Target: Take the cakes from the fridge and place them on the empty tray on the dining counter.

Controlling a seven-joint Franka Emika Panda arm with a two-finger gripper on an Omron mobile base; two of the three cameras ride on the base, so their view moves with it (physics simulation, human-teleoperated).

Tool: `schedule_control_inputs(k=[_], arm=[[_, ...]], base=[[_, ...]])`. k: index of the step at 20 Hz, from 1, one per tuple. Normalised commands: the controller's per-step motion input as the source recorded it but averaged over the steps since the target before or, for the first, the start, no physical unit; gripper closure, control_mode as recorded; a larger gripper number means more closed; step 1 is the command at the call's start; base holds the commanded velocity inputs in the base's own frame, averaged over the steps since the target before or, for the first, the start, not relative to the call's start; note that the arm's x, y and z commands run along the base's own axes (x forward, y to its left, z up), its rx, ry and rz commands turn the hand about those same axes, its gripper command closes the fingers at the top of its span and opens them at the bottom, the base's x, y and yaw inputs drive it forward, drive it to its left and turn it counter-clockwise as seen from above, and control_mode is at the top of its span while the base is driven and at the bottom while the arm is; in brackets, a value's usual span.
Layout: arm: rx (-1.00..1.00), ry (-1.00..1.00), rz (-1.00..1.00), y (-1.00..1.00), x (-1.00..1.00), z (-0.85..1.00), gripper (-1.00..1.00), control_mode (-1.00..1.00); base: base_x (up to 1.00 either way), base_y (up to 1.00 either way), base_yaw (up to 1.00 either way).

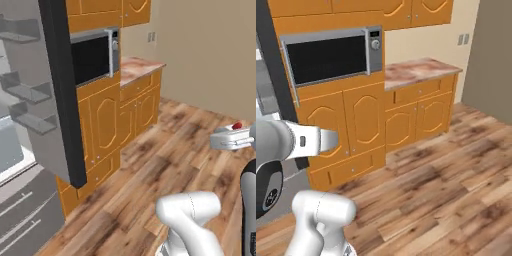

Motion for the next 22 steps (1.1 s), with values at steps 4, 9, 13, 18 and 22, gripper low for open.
schedule_control_inputs(k=[4, 9, 13, 18, 22], arm=[[0.00, 0.00, 0.00, 0.00, 0.00, 0.00, 1.00, 1.00], [0.00, 0.00, 0.00, 0.00, 0.00, 0.00, 1.00, 1.00], [0.00, 0.00, 0.00, 0.00, 0.00, 0.00, 1.00, 1.00], [0.00, 0.00, 0.00, 0.00, 0.00, 0.00, 1.00, 1.00], [0.00, 0.00, 0.00, 0.00, 0.00, 0.00, 1.00, 1.00]], base=[[-0.11, -0.05, -0.67], [-0.15, -0.09, -0.64], [-0.08, -0.05, -0.63], [0.15, 0.00, -0.54], [0.27, 0.00, -0.50]])
